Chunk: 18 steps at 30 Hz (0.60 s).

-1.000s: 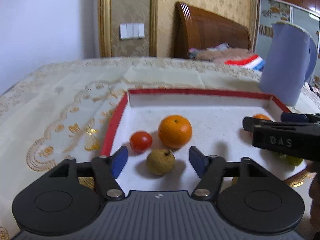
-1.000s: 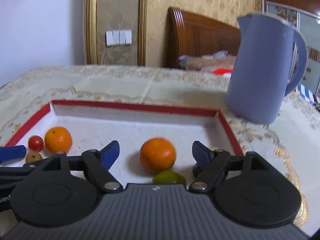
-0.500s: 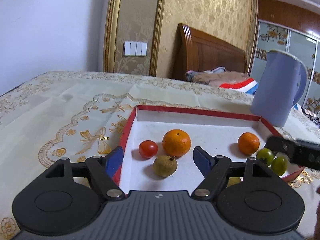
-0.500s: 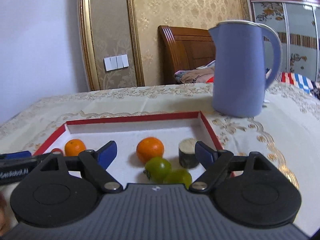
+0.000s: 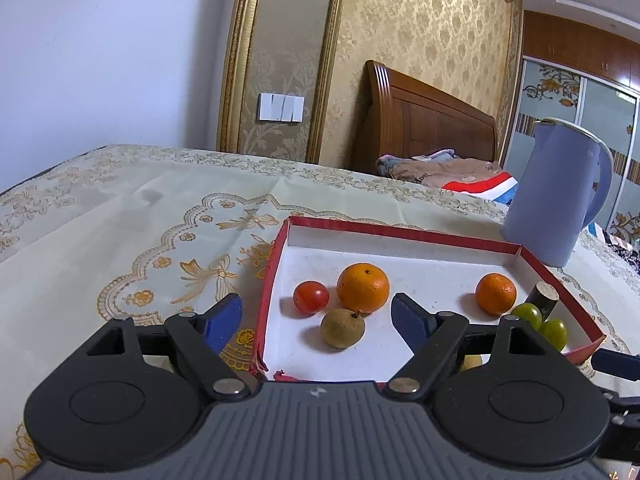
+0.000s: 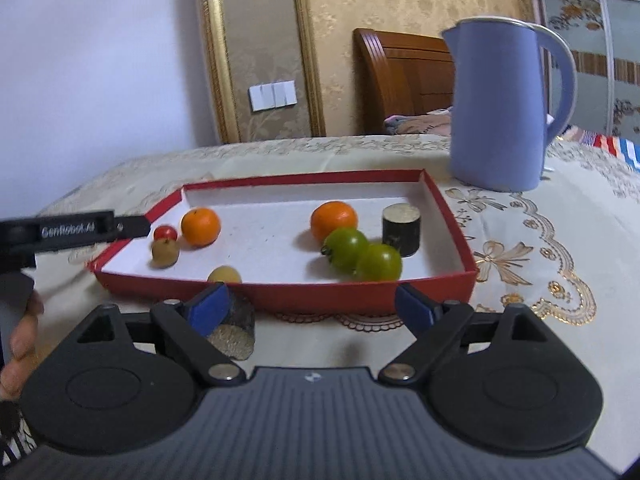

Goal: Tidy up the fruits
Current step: 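Withdraw both open grippers from the tray toward the loose tomato and cylinder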

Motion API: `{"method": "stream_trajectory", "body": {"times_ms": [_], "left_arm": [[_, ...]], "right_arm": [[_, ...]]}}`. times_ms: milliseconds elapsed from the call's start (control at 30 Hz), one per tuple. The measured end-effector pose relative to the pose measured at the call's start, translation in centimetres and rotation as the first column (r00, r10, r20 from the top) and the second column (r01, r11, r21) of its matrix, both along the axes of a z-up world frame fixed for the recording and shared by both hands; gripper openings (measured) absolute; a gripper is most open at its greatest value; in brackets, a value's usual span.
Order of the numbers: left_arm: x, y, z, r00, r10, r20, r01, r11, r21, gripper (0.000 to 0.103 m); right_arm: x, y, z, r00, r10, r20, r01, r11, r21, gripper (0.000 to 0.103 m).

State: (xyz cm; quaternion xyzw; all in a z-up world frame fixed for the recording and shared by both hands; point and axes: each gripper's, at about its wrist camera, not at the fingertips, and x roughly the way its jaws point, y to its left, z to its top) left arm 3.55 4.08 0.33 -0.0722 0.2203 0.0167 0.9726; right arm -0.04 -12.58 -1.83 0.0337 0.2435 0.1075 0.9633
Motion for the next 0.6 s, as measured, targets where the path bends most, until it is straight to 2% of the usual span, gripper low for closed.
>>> {"method": "stream_trajectory", "body": {"times_ms": [200,400,600], "left_arm": [[-0.1,0.1,0.0,1.0,0.0,-0.003,0.0,1.0,-0.007,0.082],[-0.2,0.4,0.0,1.0,-0.002,-0.003,0.002,1.0,-0.028,0.082],[-0.1,0.1,-0.1,1.0,-0.01,-0.008,0.01,1.0,-0.009,0.082]], "right_arm": [[0.3,1.2,-0.4,0.997,0.059,-0.051,-0.06,0.998,-0.005,0.088],[0.8,2.3,-0.8,0.993,0.07,-0.092,-0.072,0.997,-0.028,0.086],[1.4,3.8,-0.9,0.991,0.055,-0.118,-0.063,0.996,-0.063,0.084]]}}
